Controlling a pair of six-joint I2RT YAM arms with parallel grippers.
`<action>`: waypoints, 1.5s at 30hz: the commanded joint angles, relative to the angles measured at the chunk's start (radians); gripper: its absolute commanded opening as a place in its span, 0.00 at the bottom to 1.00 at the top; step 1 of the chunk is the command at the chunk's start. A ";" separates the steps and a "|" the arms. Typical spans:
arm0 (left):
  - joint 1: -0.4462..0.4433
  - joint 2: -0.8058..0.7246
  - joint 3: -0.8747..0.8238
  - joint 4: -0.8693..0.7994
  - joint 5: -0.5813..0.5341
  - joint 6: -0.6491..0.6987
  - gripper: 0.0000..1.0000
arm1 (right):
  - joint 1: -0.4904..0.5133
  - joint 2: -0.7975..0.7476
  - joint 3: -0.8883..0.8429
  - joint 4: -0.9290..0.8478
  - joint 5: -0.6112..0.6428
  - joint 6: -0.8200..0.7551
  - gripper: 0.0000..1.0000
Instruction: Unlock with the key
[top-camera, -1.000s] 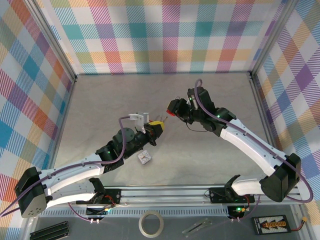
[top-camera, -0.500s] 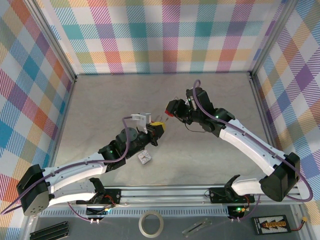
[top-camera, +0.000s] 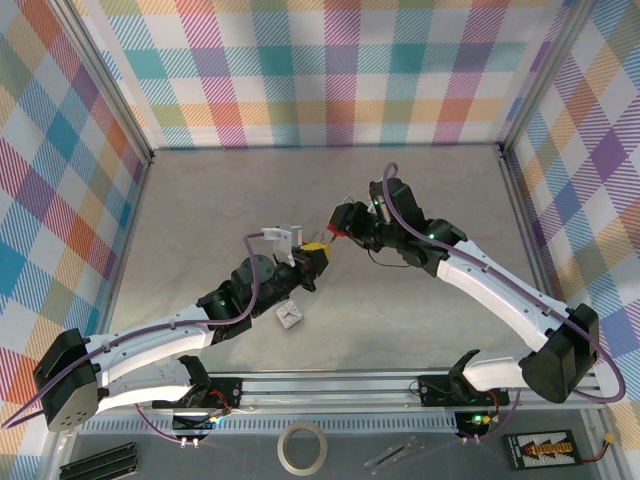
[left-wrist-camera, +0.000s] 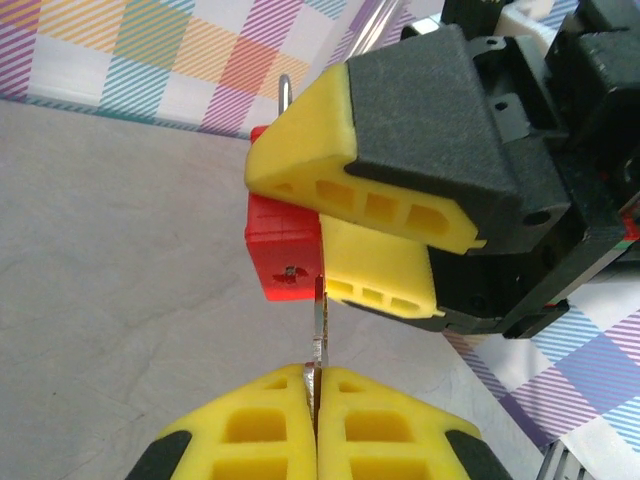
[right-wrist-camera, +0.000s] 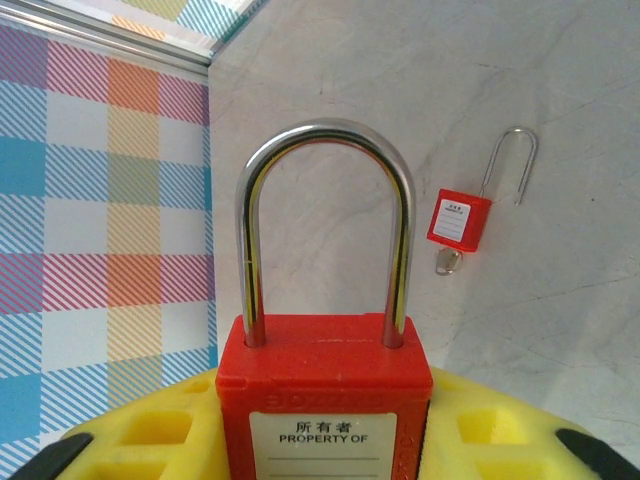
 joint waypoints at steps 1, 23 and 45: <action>-0.007 0.005 0.011 0.054 -0.020 -0.001 0.00 | 0.009 -0.017 -0.014 0.062 -0.012 0.017 0.27; -0.004 -0.014 -0.029 0.057 -0.015 -0.036 0.00 | 0.016 -0.053 -0.015 0.051 0.043 -0.001 0.27; -0.004 -0.013 -0.013 0.055 -0.033 -0.021 0.00 | 0.022 -0.041 -0.040 0.078 0.001 0.009 0.26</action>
